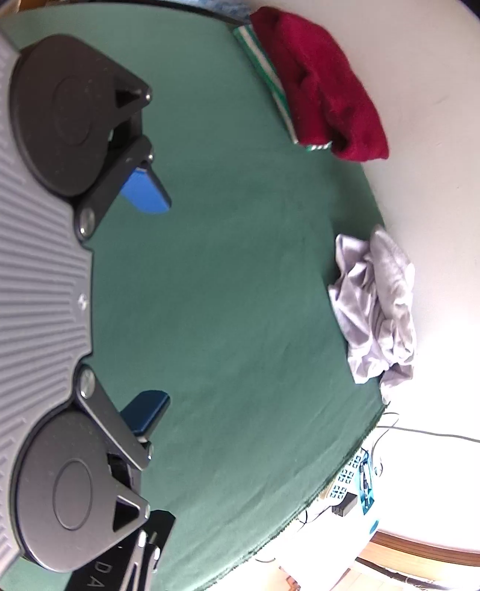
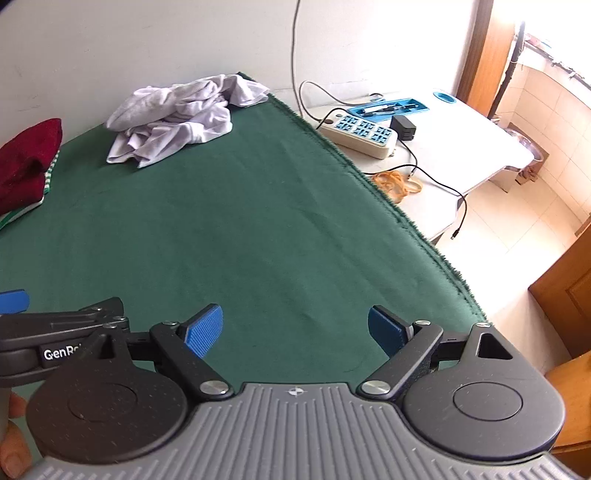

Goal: Fold clothes
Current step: 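Move both grippers open toward the crumpled white T-shirt, then close the right gripper on the white T-shirt while the left gripper grasps it too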

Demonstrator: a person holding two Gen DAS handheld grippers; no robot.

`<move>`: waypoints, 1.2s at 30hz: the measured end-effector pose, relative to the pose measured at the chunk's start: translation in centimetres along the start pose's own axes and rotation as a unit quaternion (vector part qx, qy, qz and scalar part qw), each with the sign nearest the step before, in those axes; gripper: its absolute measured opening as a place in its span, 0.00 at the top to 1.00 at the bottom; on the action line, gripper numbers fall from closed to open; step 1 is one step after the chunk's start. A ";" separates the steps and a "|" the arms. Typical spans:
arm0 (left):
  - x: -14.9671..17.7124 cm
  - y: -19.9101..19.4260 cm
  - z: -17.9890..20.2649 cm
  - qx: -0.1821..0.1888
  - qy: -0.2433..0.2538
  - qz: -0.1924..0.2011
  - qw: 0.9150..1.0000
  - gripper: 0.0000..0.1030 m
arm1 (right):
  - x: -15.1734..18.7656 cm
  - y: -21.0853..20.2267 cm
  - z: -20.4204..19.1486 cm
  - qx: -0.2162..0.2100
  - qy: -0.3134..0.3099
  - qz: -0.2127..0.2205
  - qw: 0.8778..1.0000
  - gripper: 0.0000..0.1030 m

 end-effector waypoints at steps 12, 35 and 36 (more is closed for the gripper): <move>0.0 -0.4 -0.6 -0.024 -0.021 -0.008 0.999 0.01 | -0.9 -0.1 -0.1 -0.028 -0.021 0.001 0.999 0.14; -14.1 6.8 -6.9 0.017 0.034 -0.028 0.999 0.01 | -18.7 11.6 -4.2 -0.150 -0.110 -0.053 0.981 0.15; -15.2 7.4 -7.3 0.018 0.023 -0.032 0.999 0.01 | -20.0 12.7 -4.7 -0.155 -0.117 -0.059 0.979 0.15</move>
Point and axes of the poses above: each gripper's, at about its wrist camera, not at the fingertips, and y roughly the way its jaws point, z to its right, x to its underside, the point moved 10 cm from there along y, roughly the way its jaws point, and after that the axes turned 13 degrees about -x, right-handed, at the moved point
